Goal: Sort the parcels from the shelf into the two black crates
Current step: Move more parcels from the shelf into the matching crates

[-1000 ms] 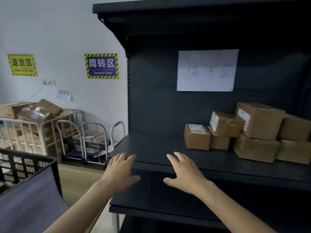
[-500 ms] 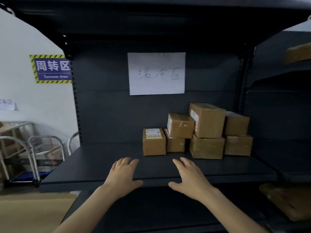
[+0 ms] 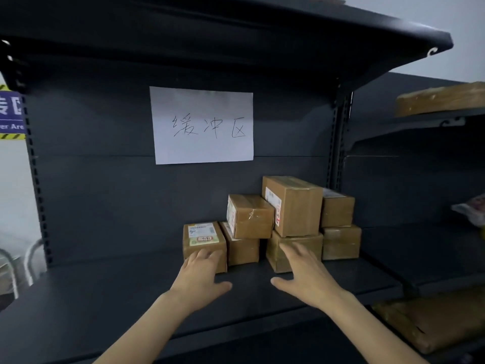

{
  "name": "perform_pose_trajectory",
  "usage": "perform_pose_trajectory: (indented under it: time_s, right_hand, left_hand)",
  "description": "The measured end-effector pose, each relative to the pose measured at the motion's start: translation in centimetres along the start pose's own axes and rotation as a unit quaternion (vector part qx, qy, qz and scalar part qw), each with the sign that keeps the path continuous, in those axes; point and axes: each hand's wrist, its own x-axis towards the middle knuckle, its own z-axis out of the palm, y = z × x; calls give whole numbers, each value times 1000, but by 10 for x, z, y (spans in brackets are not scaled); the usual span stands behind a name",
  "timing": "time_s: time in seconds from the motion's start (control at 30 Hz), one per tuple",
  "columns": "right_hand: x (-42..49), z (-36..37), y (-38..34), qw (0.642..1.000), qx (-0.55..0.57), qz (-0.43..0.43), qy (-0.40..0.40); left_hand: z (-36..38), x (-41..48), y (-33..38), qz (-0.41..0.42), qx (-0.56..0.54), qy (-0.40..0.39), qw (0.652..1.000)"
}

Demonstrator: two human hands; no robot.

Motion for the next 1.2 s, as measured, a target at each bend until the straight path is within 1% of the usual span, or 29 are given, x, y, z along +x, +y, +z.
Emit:
perform_pose_trajectory:
  time_s: [0.23, 0.33, 0.4, 0.53, 0.63, 0.7, 0.77, 0.87, 1.0, 1.1, 1.2]
  right_hand:
    - [43, 11, -5, 997, 60, 1, 47]
    - [54, 8, 0, 994, 73, 1, 80]
    - [57, -2, 5, 990, 77, 7, 117]
    - [70, -32, 27, 973, 69, 41, 218]
    - [77, -51, 47, 957, 91, 54, 271]
    - [84, -58, 63, 951, 108, 45, 285]
    - [92, -61, 79, 953, 121, 51, 273]
    - [106, -65, 97, 959, 149, 73, 231]
    - [125, -70, 108, 963, 183, 63, 186]
    - [137, -72, 113, 964, 207, 54, 159]
    - [146, -71, 116, 965, 221, 37, 137]
  left_hand:
    - [-2, 51, -21, 0, -51, 16, 999]
    - [0, 71, -25, 5, -76, 26, 997]
    - [-1, 81, -22, 18, -103, 41, 994]
    - [-9, 104, -4, 54, -147, 88, 984]
    - [-13, 123, 21, 70, -168, 85, 980]
    - [-17, 132, 41, 81, -179, 74, 978]
    - [-19, 141, 61, 92, -192, 65, 975]
    - [-14, 154, 83, 98, -188, 45, 976]
    - [-3, 167, 98, 88, -181, 31, 979]
    - [6, 173, 104, 72, -169, 47, 982]
    - [11, 178, 112, 63, -170, 81, 980]
